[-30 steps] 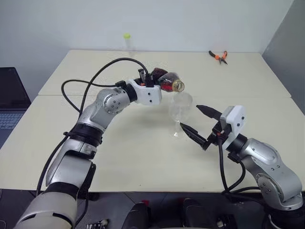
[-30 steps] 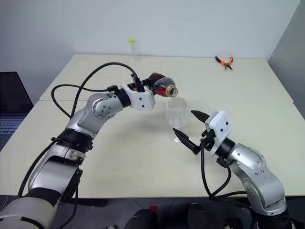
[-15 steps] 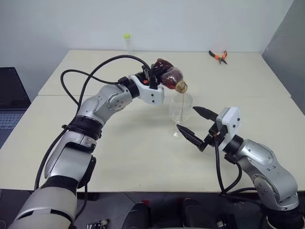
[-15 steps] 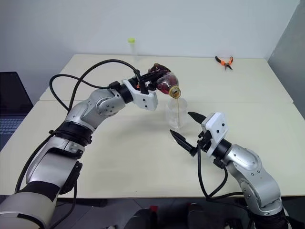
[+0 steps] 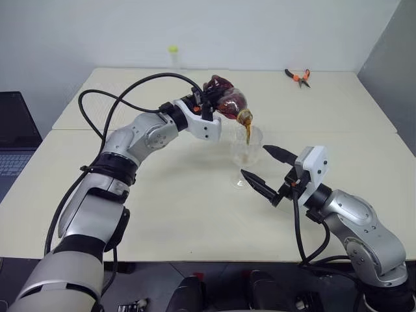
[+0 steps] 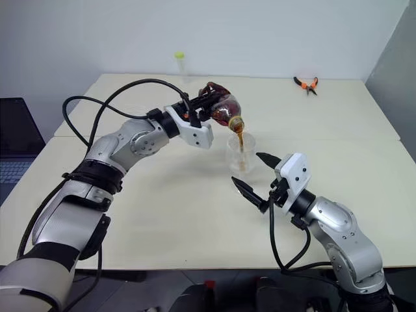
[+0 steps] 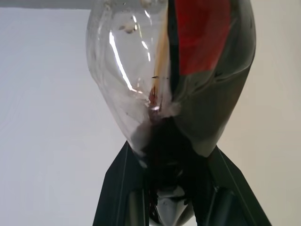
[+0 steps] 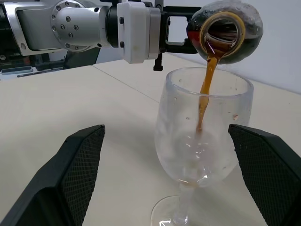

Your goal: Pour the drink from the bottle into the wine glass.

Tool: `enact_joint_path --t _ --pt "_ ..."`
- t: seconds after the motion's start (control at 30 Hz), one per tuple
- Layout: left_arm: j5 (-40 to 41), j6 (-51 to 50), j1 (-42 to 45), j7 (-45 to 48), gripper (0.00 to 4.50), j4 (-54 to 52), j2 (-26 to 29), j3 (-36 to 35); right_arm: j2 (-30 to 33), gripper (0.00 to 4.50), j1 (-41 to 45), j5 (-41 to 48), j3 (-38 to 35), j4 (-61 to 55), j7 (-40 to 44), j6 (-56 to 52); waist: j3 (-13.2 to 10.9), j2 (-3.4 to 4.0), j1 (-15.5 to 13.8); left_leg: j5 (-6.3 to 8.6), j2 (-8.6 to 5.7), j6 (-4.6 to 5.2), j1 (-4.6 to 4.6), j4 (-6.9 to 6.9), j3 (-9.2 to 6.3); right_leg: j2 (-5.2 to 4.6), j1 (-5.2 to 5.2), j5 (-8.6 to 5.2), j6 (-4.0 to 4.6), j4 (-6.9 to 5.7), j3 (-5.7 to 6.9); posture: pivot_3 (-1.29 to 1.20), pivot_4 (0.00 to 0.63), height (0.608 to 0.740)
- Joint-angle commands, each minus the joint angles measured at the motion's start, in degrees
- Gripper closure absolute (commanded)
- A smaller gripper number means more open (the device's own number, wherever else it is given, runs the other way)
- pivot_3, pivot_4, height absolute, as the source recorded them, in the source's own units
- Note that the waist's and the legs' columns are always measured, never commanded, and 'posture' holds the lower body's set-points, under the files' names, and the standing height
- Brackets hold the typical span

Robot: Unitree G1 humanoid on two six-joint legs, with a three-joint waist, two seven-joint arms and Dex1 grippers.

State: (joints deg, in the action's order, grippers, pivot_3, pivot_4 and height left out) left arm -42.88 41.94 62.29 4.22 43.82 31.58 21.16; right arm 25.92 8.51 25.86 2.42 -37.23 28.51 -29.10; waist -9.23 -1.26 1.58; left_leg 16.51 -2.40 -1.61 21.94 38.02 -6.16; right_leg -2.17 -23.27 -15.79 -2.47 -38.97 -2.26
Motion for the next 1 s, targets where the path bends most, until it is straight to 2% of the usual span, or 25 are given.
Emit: enact_joint_path --t 0.03,1.0 --pt "0.09 0.7 2.5 -1.85 3.76 -0.68 0.99 -0.21 -0.29 0.0 0.7 0.33 -0.15 -1.81 -0.22 0.47 0.0 0.0 0.0 0.0 0.0 -0.01 0.0 0.0 0.0 0.0 0.0 0.0 0.0 0.0 0.0 0.0 0.15 0.74" --pt "-1.66 1.12 3.6 -3.82 3.81 0.21 2.23 0.67 -0.37 0.0 -0.77 -1.71 0.03 0.04 0.31 1.23 0.0 0.0 0.06 -0.01 -0.01 -0.02 0.0 0.02 0.01 0.0 -0.01 0.0 0.0 -0.02 0.0 0.0 0.15 0.74"
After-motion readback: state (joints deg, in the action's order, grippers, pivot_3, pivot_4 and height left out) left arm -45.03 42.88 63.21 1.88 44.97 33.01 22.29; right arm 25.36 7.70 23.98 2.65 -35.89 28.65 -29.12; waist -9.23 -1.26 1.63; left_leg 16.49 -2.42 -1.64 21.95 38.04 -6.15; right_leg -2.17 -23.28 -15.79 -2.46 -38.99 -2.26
